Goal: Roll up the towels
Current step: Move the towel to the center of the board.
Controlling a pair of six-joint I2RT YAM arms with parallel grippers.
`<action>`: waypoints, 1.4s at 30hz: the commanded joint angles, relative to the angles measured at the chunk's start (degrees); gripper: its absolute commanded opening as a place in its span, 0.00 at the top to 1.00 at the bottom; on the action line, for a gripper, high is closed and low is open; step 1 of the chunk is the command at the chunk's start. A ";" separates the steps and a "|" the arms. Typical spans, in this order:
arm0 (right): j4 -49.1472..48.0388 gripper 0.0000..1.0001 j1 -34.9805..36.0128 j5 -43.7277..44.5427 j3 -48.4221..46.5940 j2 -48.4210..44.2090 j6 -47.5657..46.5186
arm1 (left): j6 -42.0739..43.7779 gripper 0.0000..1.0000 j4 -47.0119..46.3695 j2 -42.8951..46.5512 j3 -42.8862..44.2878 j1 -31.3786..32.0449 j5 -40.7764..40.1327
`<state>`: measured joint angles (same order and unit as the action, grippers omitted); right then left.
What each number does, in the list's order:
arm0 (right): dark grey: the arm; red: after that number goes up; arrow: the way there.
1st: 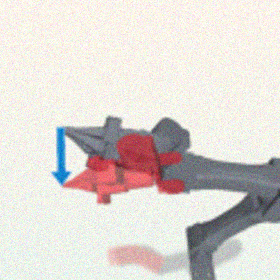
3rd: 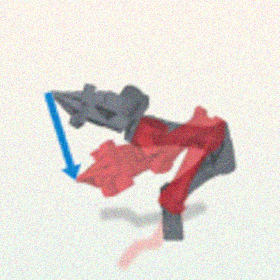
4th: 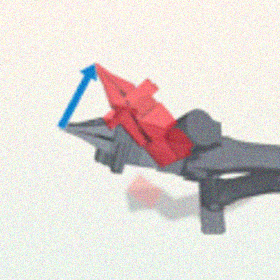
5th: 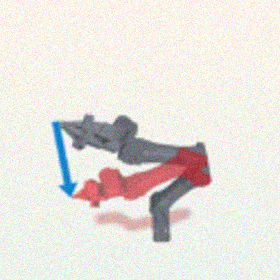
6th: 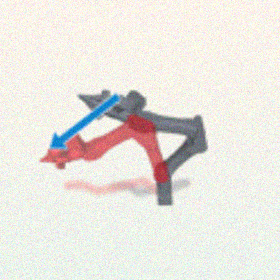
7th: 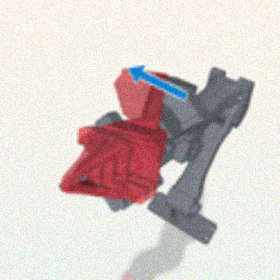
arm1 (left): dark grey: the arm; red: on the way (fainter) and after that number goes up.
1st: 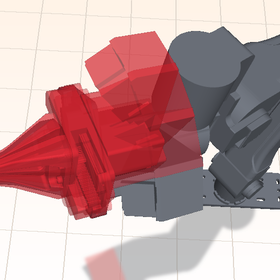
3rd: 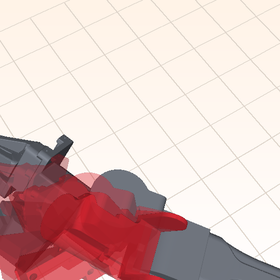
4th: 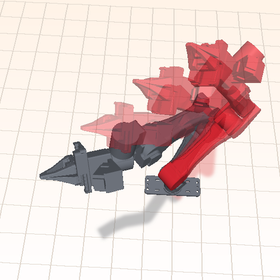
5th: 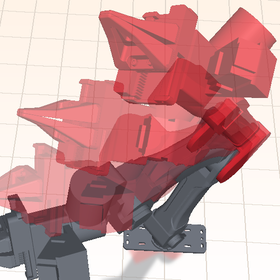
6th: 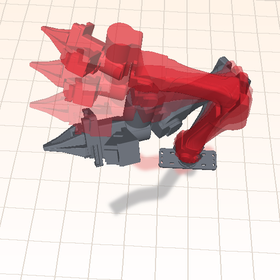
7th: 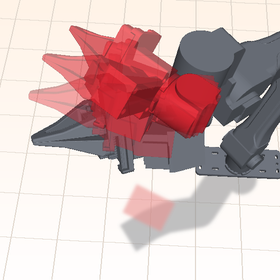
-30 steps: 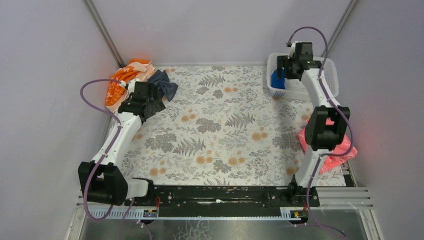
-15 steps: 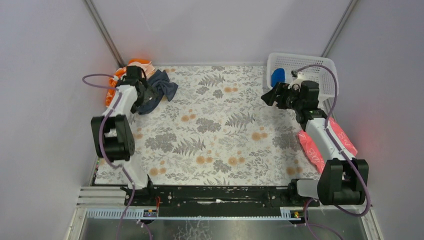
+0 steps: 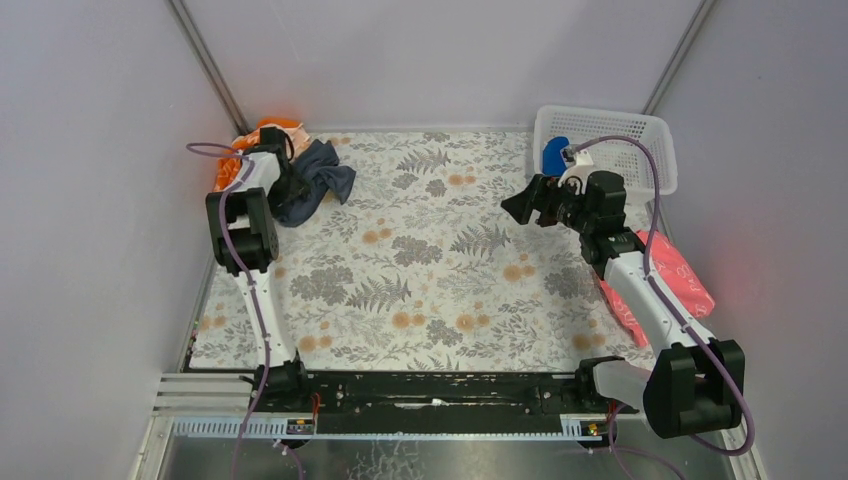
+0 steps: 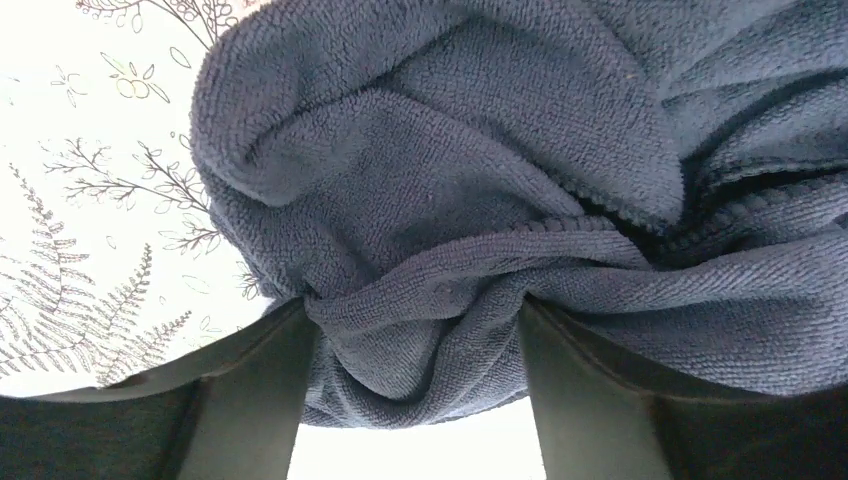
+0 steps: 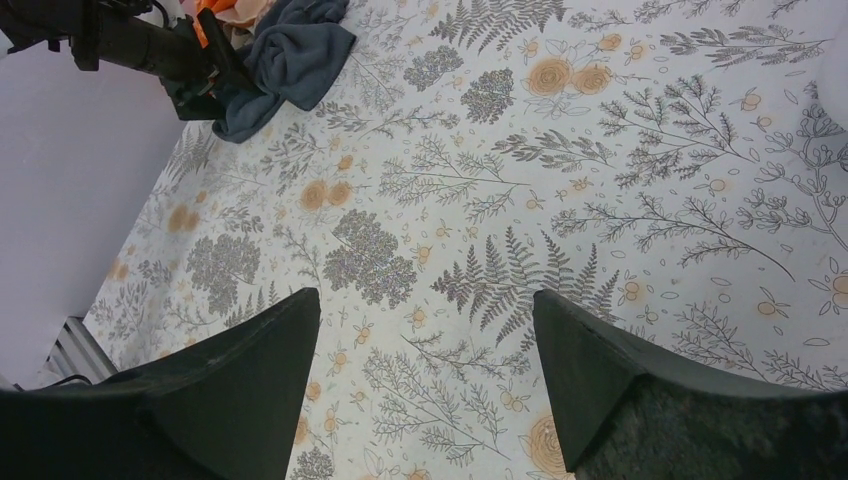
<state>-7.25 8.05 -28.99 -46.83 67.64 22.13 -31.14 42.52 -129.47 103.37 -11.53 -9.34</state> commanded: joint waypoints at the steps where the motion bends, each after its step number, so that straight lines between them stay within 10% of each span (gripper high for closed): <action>1: -1.81 0.15 0.68 1.17 -1.57 -0.66 -1.65 | -0.63 0.44 2.25 0.31 -5.08 2.16 5.86; 5: -0.97 0.16 1.66 2.02 -2.03 0.08 -2.27 | -2.54 0.80 -0.73 7.44 -15.49 7.32 7.82; 11: 1.39 0.16 3.74 3.46 -2.61 0.51 -3.68 | -7.51 0.84 -5.80 17.58 -28.15 22.00 13.03; 19: 5.72 0.17 7.24 4.39 -3.63 2.04 -5.72 | -15.75 0.48 -9.48 29.76 -36.80 46.78 13.21; 26: 9.47 0.17 10.17 6.07 -4.49 5.10 -5.65 | -12.47 0.22 -9.96 41.37 -37.04 48.87 6.83; 42: 9.89 0.23 11.14 9.09 1.74 11.22 -2.26 | 1.79 0.28 -8.07 13.65 -8.76 46.59 -2.22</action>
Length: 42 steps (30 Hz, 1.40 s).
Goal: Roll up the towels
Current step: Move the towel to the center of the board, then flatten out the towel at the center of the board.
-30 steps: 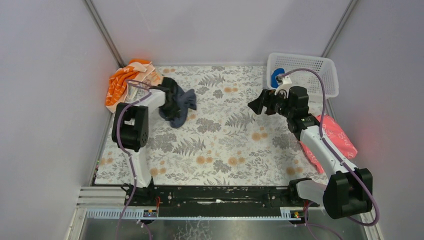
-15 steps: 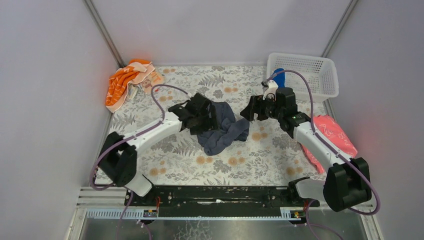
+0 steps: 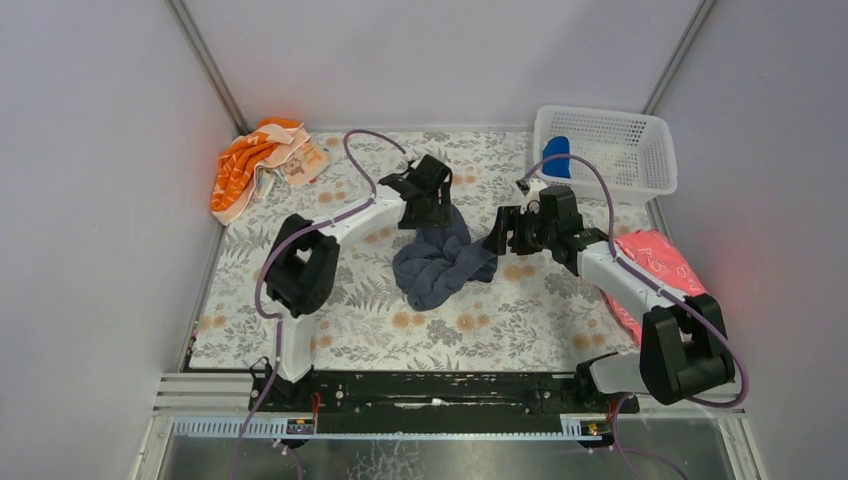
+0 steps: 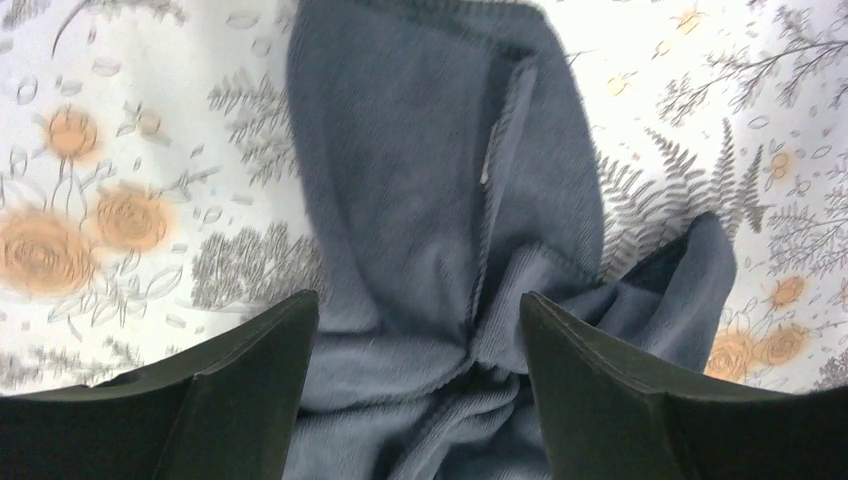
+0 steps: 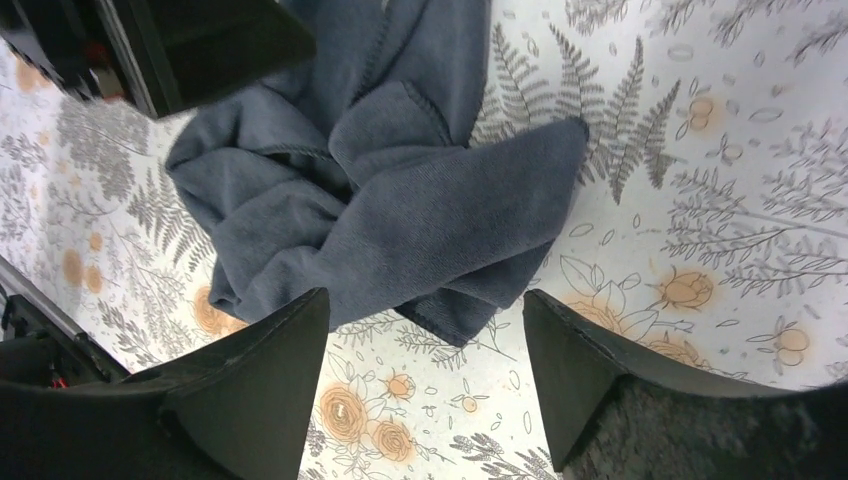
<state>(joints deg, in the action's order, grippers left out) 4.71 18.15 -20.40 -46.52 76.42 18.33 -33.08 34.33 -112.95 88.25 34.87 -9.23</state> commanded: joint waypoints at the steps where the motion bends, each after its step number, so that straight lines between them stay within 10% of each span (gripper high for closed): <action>1: -2.41 0.24 1.15 0.34 1.71 3.09 1.87 | 3.87 0.31 0.40 -4.13 7.90 0.22 -2.06; 27: -2.16 0.25 1.94 -0.01 2.67 5.08 1.22 | 6.83 0.87 0.57 -22.32 24.53 -0.84 2.34; 42: -0.88 0.26 2.96 0.03 -0.68 8.06 0.93 | -0.11 1.00 1.14 10.15 -1.29 -11.36 -6.19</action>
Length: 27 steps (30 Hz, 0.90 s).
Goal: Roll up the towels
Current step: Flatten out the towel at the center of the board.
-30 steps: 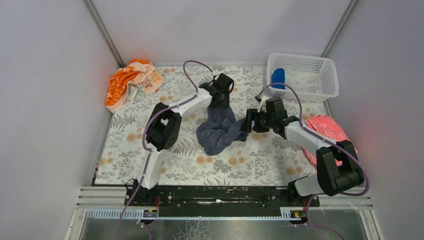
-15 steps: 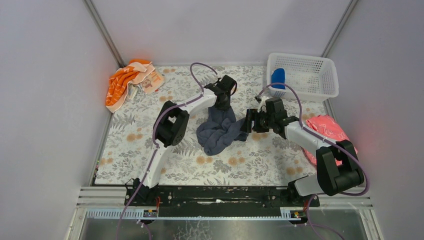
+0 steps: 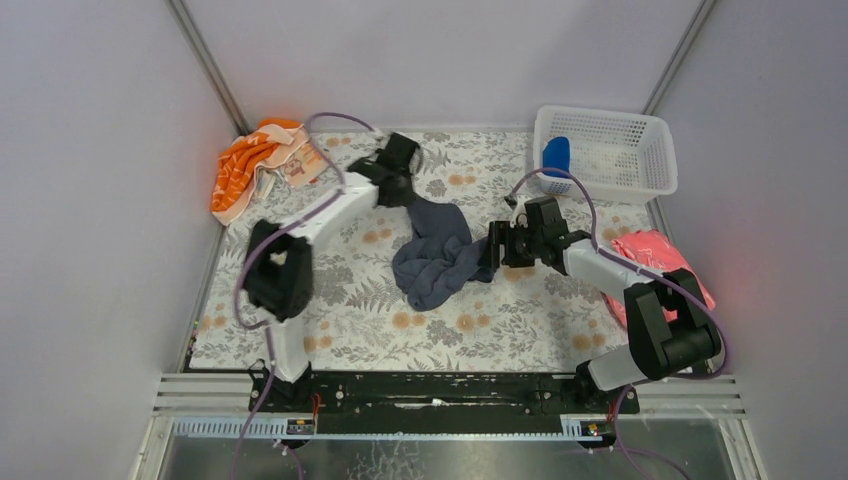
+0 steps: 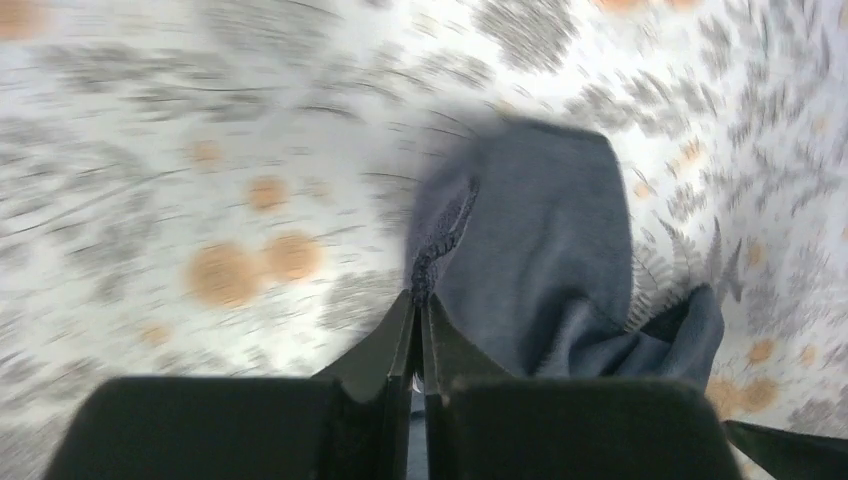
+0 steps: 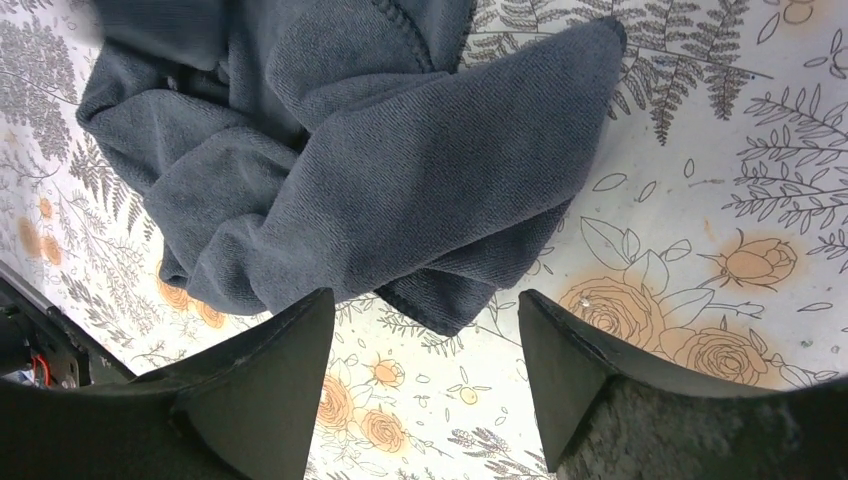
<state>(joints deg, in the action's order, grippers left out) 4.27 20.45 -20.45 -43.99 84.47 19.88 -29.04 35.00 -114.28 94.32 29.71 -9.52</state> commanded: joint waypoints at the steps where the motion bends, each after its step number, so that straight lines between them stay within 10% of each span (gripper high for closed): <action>1: -0.41 0.26 0.73 0.27 -3.57 0.19 -0.70 | -5.52 1.00 1.14 15.60 -10.04 -7.99 -6.62; 11: 1.20 0.27 2.32 -0.46 -8.08 4.77 -0.98 | -7.13 1.00 6.27 40.25 -34.45 -25.00 -3.00; 27: 3.93 0.28 12.99 2.66 -20.32 16.90 0.96 | -1.07 1.00 5.93 42.91 -37.92 -28.08 -4.18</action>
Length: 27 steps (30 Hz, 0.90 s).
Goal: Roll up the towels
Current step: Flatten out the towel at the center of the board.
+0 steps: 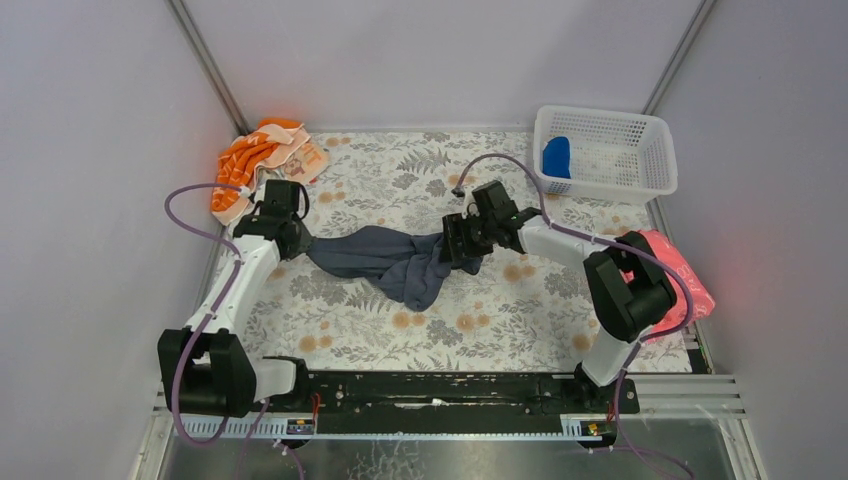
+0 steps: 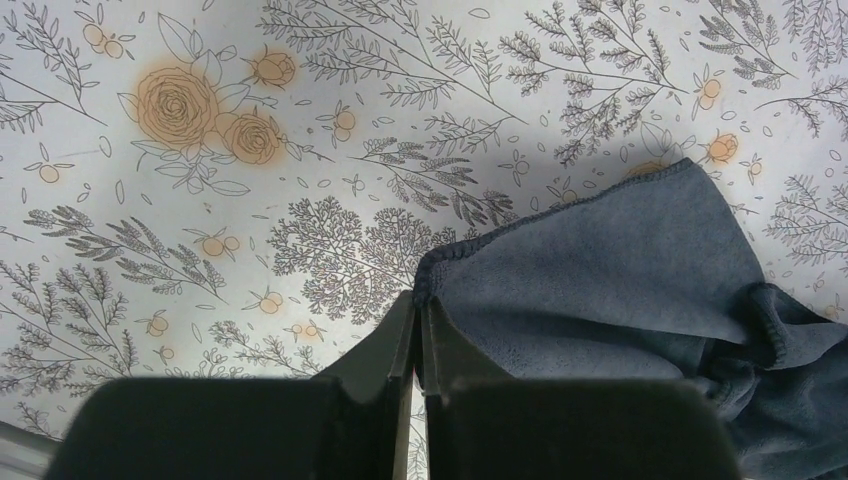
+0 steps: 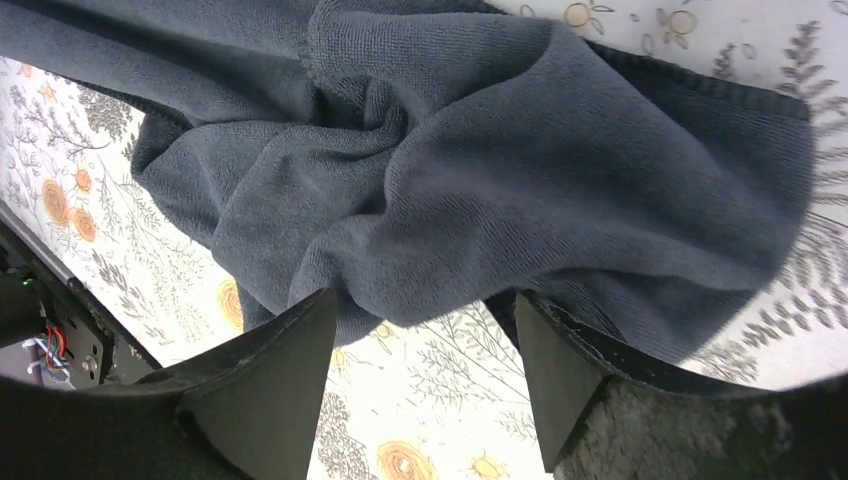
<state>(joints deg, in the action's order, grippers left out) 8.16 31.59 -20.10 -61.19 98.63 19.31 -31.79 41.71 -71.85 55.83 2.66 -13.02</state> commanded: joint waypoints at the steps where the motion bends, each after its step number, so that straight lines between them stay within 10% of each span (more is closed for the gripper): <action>1: -0.12 0.29 2.23 2.75 -3.74 3.90 1.72 | 1.73 1.00 -0.78 0.49 0.78 -1.19 -0.42; 4: 0.02 0.41 2.51 4.56 -6.21 6.85 1.94 | 1.90 1.00 -0.42 0.59 1.81 -2.08 -0.05; 9: 6.92 0.99 0.35 14.36 -14.53 6.00 -3.49 | 2.08 1.00 2.23 1.71 5.66 -5.82 -3.79; 20: 6.61 0.98 -10.55 14.28 -19.28 -7.67 -5.44 | -3.92 1.00 2.88 10.53 13.20 -16.48 -10.07; 27: -1.65 0.57 -10.52 14.94 5.26 -16.14 1.63 | -3.32 1.00 -0.83 11.67 3.13 -16.50 -9.40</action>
<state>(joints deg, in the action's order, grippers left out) 7.46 21.39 -8.14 -65.80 82.65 17.65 -34.94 43.11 -59.64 65.30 -13.21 -19.75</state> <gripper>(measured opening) 0.338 0.008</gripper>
